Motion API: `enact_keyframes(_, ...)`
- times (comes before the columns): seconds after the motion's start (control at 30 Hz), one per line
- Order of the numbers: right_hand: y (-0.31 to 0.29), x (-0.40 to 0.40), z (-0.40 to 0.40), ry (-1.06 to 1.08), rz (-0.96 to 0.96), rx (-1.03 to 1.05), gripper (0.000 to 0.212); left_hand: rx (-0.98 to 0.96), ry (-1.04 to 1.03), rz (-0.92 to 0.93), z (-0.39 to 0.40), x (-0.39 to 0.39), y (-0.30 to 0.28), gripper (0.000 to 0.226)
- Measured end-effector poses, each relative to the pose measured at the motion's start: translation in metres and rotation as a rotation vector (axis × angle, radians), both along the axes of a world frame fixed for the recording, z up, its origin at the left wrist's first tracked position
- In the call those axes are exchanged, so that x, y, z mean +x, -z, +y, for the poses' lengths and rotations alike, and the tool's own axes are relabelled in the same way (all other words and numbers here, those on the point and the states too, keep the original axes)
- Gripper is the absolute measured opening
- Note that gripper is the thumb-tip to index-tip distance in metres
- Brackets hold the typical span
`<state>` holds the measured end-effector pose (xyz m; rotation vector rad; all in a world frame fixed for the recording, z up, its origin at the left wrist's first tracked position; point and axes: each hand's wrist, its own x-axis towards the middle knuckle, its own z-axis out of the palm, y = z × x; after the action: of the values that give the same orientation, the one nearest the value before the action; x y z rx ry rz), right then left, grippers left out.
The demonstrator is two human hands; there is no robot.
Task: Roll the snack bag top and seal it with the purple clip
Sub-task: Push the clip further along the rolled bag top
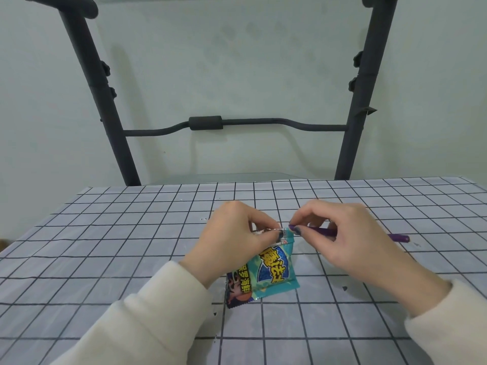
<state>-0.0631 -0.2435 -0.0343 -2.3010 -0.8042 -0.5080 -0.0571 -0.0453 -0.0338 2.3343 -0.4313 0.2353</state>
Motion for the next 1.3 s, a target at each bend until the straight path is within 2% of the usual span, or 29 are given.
enact_keyframes(0.2,-0.004,-0.002,0.002,-0.041,-0.08,-0.058,0.005,-0.061,0.029,0.059,0.002,-0.001,-0.004,0.012)
enact_keyframes(0.37,-0.002,0.0,-0.001,-0.046,-0.002,-0.009,0.012,-0.027,0.032,0.058,0.001,-0.003,-0.005,0.015)
enact_keyframes(0.63,-0.006,-0.002,-0.002,-0.086,0.008,-0.1,0.008,-0.007,0.067,0.106,0.001,-0.004,-0.005,0.011)
enact_keyframes(0.8,-0.002,0.001,-0.002,-0.06,0.098,0.004,0.009,-0.027,0.073,0.119,0.002,-0.004,-0.008,0.012)
enact_keyframes(1.0,-0.007,-0.004,-0.001,-0.059,0.061,-0.041,0.008,-0.072,0.081,0.14,0.001,-0.006,-0.009,0.012)
enact_keyframes(1.17,-0.006,-0.004,-0.002,-0.071,0.089,-0.042,0.013,0.117,0.017,0.091,0.0,-0.01,-0.015,0.014)
enact_keyframes(1.3,-0.009,-0.009,0.002,-0.072,0.039,-0.055,0.015,0.334,-0.068,-0.122,-0.008,-0.019,-0.018,0.016)
